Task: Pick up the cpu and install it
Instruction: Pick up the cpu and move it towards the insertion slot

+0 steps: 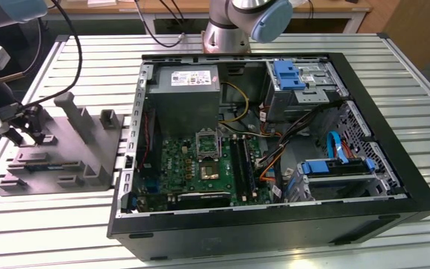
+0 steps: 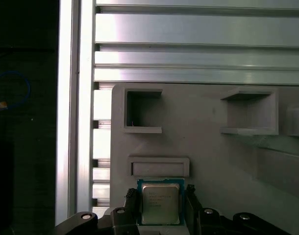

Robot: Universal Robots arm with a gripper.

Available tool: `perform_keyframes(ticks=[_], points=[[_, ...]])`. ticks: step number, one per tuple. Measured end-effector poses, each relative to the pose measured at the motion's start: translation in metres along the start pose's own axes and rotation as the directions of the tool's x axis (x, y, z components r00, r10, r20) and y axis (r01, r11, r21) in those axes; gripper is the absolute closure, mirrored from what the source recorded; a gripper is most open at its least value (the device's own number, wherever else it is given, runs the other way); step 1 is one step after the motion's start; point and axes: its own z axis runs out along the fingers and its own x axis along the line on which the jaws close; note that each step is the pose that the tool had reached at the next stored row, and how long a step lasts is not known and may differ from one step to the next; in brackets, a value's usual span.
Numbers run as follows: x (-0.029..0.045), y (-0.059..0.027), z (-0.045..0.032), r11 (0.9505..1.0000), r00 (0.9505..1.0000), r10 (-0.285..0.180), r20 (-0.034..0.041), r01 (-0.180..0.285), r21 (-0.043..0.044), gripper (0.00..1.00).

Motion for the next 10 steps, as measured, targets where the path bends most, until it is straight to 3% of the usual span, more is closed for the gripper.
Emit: perform_keyframes(ticks=[10], points=[[-0.0010, 0.0001, -0.0026, 1.0000, 1.0000, 0.000, -0.0004, 0.000, 0.0002, 0.53]])
